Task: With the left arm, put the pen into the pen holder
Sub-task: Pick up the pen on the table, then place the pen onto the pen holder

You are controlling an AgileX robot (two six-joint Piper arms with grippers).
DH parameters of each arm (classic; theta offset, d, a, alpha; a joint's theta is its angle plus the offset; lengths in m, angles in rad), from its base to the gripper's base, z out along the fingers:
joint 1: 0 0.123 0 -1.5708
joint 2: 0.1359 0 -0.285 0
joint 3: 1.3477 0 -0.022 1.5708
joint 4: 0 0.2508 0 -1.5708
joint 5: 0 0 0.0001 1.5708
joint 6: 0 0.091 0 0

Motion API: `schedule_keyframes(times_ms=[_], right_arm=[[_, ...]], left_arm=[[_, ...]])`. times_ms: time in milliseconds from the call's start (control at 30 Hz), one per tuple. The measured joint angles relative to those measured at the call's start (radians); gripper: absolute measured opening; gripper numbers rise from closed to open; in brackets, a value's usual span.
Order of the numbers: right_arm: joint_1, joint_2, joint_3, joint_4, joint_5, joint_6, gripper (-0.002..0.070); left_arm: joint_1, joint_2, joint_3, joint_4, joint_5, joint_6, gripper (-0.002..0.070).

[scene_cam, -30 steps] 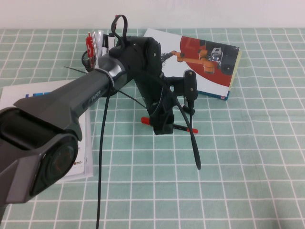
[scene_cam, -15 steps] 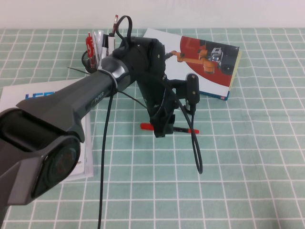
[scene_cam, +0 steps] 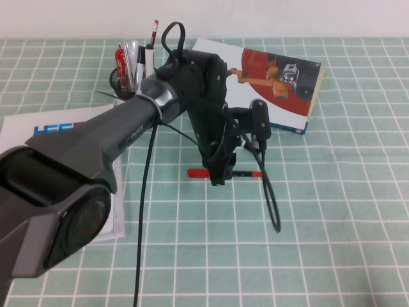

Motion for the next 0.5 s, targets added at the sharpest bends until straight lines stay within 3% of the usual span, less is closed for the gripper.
schedule_keyframes(times_ms=[500], right_arm=[[0.000, 0.000, 0.000, 0.000, 0.000, 0.000, -0.0020]], left_arm=[[-0.004, -0.222, 0.002, 0.006, -0.033, -0.404, 0.0058]])
